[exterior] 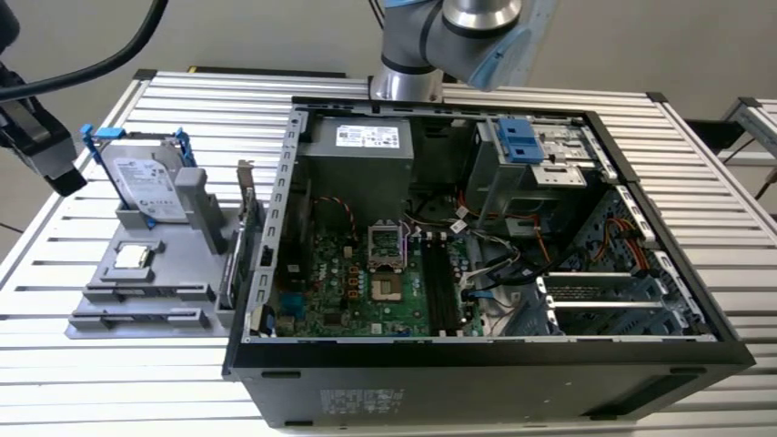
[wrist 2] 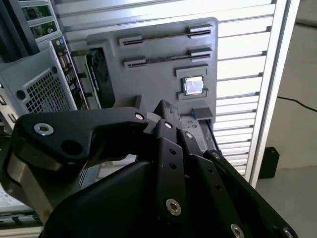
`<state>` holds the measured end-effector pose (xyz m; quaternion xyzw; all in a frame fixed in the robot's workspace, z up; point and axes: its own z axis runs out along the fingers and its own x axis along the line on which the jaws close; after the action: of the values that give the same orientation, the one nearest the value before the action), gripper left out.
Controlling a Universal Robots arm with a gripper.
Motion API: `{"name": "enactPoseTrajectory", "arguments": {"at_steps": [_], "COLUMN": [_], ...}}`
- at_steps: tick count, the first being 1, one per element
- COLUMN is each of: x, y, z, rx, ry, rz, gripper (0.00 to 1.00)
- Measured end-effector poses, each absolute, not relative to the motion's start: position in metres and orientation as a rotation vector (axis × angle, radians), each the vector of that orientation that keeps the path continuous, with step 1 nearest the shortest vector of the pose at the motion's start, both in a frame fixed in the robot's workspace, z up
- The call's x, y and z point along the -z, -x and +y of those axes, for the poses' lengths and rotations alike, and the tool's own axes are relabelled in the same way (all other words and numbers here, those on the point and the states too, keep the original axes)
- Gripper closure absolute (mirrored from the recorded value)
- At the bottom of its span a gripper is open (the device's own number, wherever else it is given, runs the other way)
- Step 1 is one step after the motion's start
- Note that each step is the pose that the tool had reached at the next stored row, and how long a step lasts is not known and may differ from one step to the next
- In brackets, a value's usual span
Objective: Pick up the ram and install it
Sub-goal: 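Pick up the ram and move it above insertion slot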
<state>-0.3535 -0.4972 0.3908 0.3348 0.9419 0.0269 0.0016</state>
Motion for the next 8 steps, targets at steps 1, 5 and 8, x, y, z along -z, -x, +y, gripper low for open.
{"name": "enactPoseTrajectory", "arguments": {"at_steps": [1, 5, 8], "x": [-0.3908, -0.3908, -0.3907], "y": [0.3536, 0.354, 0.3543], "z": [-0.4972, -0.4972, -0.4972], "rx": [-0.084, -0.082, -0.081], "ry": [-1.06, -1.1, -1.129], "rz": [2.953, 2.942, 2.932], "gripper": [1.0, 1.0, 1.0]}}
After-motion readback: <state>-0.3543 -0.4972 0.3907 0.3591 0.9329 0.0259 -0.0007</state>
